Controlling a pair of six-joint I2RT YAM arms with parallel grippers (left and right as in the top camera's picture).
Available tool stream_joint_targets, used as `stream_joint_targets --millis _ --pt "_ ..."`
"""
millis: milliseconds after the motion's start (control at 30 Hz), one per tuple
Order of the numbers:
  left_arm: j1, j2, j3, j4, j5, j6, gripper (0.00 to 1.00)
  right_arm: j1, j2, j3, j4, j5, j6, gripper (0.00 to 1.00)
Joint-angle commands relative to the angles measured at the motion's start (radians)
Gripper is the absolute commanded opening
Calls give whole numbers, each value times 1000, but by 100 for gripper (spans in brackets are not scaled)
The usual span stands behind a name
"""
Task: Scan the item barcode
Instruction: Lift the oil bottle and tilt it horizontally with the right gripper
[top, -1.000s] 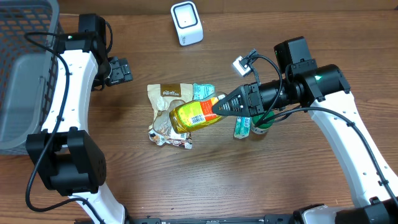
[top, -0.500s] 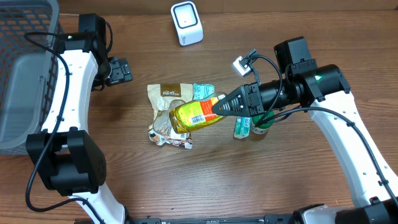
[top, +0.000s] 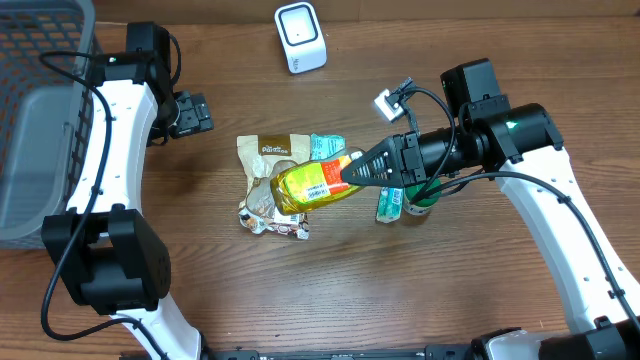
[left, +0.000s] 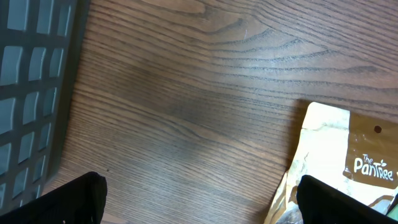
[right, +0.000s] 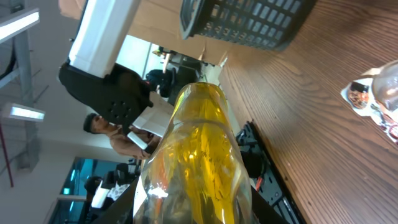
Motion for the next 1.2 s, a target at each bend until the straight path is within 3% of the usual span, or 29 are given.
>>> stream_joint_targets --millis 0,400,733,1000,1167 --pt "-7 -16 16 1 -13 4 100 -6 -21 31 9 -81 -5 33" --pt "-7 -16 16 1 -13 4 100 -6 -21 31 16 -59 -6 33" --pt "-7 -16 16 1 -13 4 100 -5 -21 31 1 434 -5 29" --pt "-7 -16 16 1 -13 4 100 -5 -21 30 -1 680 -4 27" --pt "-7 -16 16 1 -13 4 100 -5 -21 37 34 752 71 26"
